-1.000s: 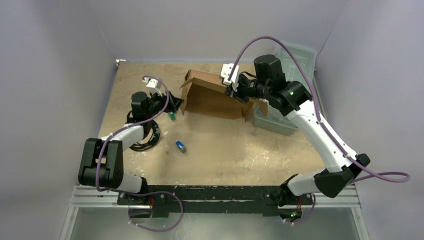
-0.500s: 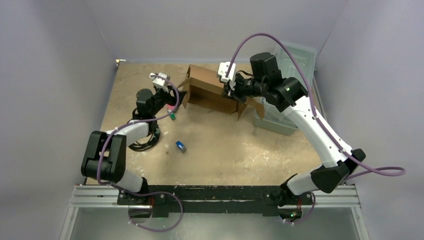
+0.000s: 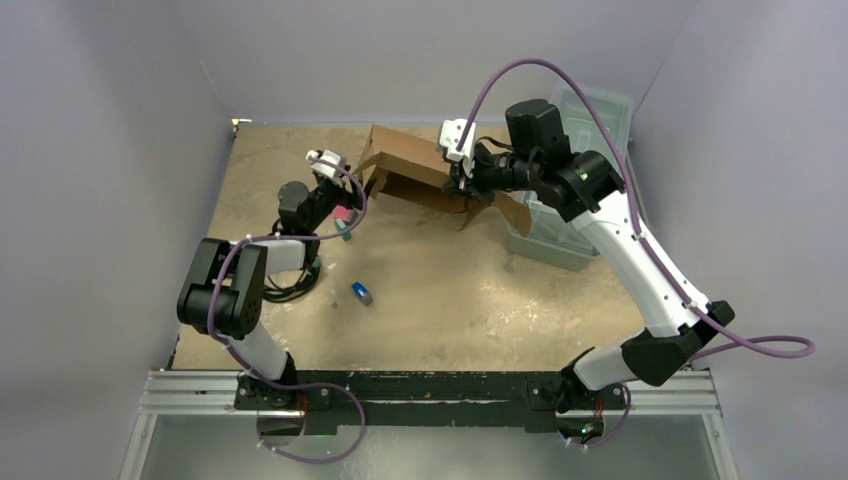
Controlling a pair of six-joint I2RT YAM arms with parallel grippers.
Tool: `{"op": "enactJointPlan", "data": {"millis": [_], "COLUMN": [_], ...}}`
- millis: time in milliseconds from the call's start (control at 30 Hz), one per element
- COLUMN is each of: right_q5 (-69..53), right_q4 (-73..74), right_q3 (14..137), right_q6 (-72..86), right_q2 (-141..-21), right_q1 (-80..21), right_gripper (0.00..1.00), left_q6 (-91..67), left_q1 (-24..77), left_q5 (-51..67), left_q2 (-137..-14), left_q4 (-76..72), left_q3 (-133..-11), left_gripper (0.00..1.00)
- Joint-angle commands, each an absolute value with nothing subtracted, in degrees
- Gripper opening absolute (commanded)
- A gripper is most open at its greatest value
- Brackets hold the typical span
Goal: Fold the paper box
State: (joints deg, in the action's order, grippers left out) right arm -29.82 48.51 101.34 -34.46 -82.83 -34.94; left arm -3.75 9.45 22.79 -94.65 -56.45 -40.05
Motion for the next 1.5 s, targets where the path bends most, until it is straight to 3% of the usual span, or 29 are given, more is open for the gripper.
{"op": "enactJointPlan", "data": {"millis": [0, 500, 1000, 1267, 1467], "right_q5": [-32.89, -31.00, -32.42, -35.08, -36.41], "right_q4": [46.96, 46.84, 46.00, 47.12, 47.89], "right_q3": [101.78, 108.82, 117.20, 117.42, 118.57], "right_q6": [-33.43, -23.78, -17.63, -17.48, -17.45], "right_q2": [-81.71, -88.35, -93.56, -94.71, -95.35], "right_q1": [-35.18, -35.19, -33.16, -33.14, -33.21], "right_gripper": [0.00, 0.00, 0.00, 0.00, 0.00], "left_q6": [-5.48, -6.74, -0.82, -2.35, -4.80], "left_q1": [8.99, 8.97, 8.30, 6.16, 5.18], "left_q5": [24.84, 19.82, 20.57, 25.28, 36.55], "left_q2": [-97.28, -99.58, -107.82, -112.42, -115.70], "left_q4": [-69.10, -78.48, -84.85, -83.63, -84.81], "left_q3": [-40.73, -42.39, -45.70, -52.02, -56.23], "left_gripper": [0.67, 0.61, 0.66, 0.64, 0.65]}}
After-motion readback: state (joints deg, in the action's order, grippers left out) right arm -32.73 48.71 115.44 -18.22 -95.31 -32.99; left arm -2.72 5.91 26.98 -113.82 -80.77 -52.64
